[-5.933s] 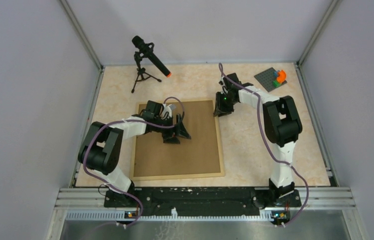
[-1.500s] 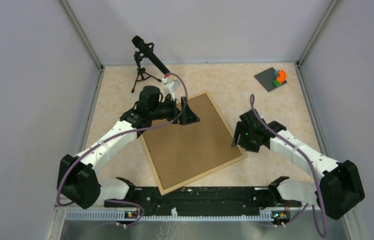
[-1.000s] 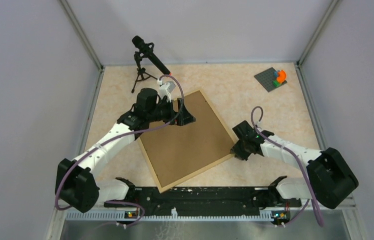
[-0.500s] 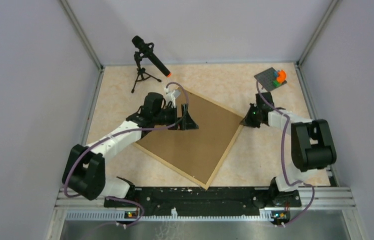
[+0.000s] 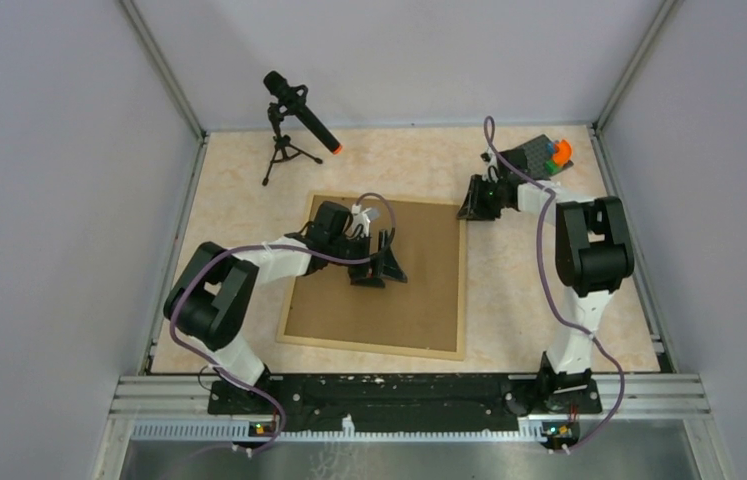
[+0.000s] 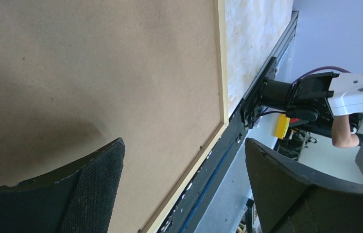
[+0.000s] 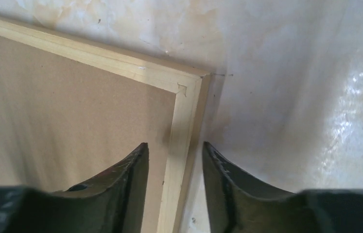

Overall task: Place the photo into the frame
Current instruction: Adjust the photo frame at the center of the board, then install the photo frame at the center of the board.

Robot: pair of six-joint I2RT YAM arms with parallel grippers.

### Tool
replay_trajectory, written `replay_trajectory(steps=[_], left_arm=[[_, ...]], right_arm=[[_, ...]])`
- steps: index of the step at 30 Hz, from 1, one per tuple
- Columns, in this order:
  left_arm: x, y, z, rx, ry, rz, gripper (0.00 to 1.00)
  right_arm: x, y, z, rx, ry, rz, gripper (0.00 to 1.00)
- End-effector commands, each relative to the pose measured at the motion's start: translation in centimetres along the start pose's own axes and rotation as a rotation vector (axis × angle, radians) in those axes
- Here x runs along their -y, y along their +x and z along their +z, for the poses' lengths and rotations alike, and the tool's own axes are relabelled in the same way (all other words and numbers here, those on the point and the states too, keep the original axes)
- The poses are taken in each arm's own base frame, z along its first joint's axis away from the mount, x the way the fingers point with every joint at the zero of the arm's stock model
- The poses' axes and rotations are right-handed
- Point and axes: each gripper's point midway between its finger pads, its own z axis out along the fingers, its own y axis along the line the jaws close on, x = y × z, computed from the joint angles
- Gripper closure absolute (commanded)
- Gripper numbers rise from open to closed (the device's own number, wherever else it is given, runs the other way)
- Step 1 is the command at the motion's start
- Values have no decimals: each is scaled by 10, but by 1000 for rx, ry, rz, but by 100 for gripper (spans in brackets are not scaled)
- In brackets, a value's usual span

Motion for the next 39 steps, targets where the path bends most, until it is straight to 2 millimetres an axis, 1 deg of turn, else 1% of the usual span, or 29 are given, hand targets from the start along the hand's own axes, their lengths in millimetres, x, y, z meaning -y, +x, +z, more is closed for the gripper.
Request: replay_trajectory(steps=[1,2,4,5,8,10,13,15,16,19,25,32,36,39], left_arm=[[12,0,6,-10,81,12,5],[14,1,7,-15,88,11,5],[21,-1,8,-30,113,1,6],[25,-1,9,-38,126,-4,6],[28,-3,11,-44,136,-11,6],[19,-1,13,-44,109,-28,5],[2,10,17,-67,80,-74,5],[-7,16,20,-81,62,-102,5],[-10,18,20,-84,53,-108,5],[-16,19,20,-80,40,-113,5],[-20,16,17,-72,30,-118,5],[-28,19,17,-76,5,-127,5],[-28,19,17,-76,2,-127,6],[-29,19,16,-75,-4,-125,6]], right_arm=[[-20,6,-31,-53,-4,90,47],[-25,7,-36,-57,-22,95,44],[-26,12,-43,-73,-17,110,45],[-24,14,-44,-77,-1,112,47],[-16,17,-43,-81,24,111,59],[-18,21,-40,-97,0,106,64],[-15,20,-39,-98,-3,111,70],[-11,19,-40,-93,19,107,78],[-8,19,-41,-89,36,99,81],[-3,23,-41,-99,52,88,83],[5,35,-24,-134,51,108,85],[14,42,-15,-149,119,99,86],[19,44,-8,-163,157,101,86],[18,47,-3,-173,156,104,86]])
